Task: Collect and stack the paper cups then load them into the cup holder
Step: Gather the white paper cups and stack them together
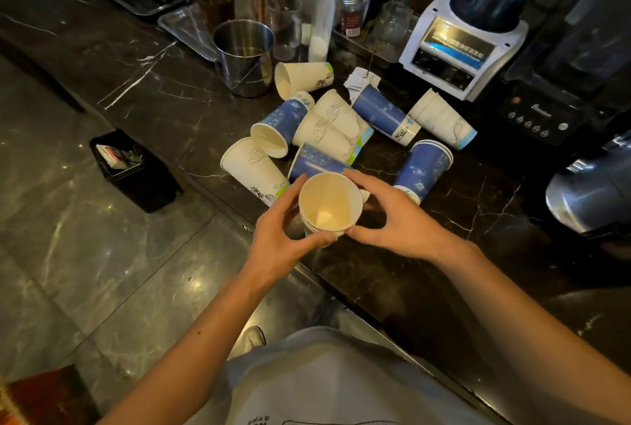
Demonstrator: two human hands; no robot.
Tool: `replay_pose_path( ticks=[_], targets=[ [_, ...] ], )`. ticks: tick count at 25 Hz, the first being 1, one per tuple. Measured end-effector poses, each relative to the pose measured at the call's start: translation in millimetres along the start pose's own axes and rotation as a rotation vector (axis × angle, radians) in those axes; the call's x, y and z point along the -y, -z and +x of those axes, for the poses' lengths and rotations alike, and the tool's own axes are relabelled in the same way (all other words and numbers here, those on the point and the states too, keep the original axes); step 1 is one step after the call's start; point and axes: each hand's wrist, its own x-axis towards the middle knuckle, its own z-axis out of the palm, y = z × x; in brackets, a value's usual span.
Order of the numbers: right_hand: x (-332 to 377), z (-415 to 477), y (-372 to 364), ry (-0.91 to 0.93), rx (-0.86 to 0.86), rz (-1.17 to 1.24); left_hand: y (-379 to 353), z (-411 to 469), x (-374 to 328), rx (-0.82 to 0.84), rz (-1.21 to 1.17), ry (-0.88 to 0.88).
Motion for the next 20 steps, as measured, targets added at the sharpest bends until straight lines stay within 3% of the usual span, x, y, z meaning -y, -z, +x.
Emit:
replay_pose_path(
  ticks=[8, 11, 14, 20],
  targets=[
    [-13.1, 11.2, 10.3, -0.049, 0.174, 0.165, -2.2, -6.9, -3.8, -0.061, 0.076, -0.04],
    [0.5, 38.1, 23.2, -0.037, 0.057, 0.159, 1.1, -13.9, -5.1, -0.101, 0.081, -0.035],
    [29.4, 83.1, 14.5, -0.029, -0.009, 0.05, 5.4, -24.8, -6.3, -0.168, 0.083, -0.029],
    [62.8, 171.3, -48.2, -0.033, 0.169, -0.256, 15.7, -35.3, -10.9, -0.3, 0.081, 0.029]
  ],
)
